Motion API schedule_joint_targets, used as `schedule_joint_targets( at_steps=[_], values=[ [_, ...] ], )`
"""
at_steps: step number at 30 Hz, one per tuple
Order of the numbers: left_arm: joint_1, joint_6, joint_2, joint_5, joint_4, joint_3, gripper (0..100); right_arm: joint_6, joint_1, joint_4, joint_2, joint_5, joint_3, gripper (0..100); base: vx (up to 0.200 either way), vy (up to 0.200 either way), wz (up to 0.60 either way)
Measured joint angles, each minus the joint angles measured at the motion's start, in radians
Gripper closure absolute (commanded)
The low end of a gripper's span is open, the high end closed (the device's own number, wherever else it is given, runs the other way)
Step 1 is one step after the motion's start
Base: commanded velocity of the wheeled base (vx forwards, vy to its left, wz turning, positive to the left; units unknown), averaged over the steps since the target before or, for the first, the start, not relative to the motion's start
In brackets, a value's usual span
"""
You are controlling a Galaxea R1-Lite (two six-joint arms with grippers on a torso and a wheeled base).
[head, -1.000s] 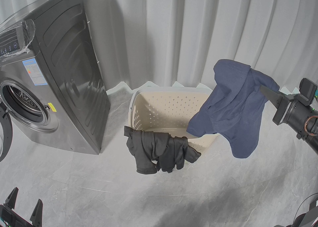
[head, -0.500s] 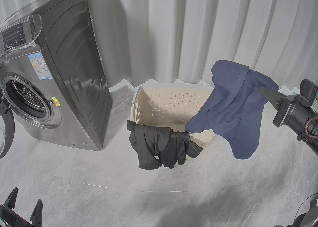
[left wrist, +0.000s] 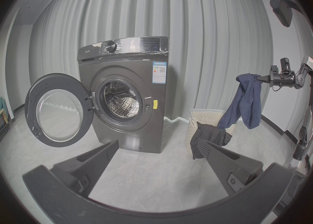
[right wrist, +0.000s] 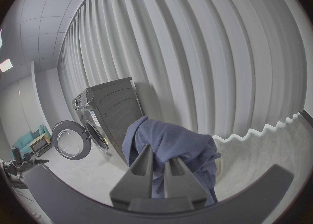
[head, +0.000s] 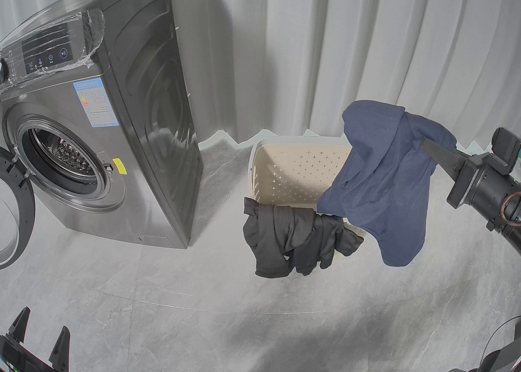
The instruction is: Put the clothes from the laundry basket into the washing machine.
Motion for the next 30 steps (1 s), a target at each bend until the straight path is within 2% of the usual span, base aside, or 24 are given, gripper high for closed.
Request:
schedule_joint_targets(
  at_steps=[6, 30],
  values=[
    [0.000, 0.000, 0.000, 0.000, 0.000, 0.000, 0, 0.001, 0.009, -0.060, 0.003, 0.022, -0.023, 100, 0.000, 0.200, 0.00],
    [0.000, 0.000, 0.000, 0.000, 0.000, 0.000, 0, 0.004, 0.029, -0.114, 0.005, 0.039, -0.069, 100, 0.000, 0.200, 0.00]
  ],
)
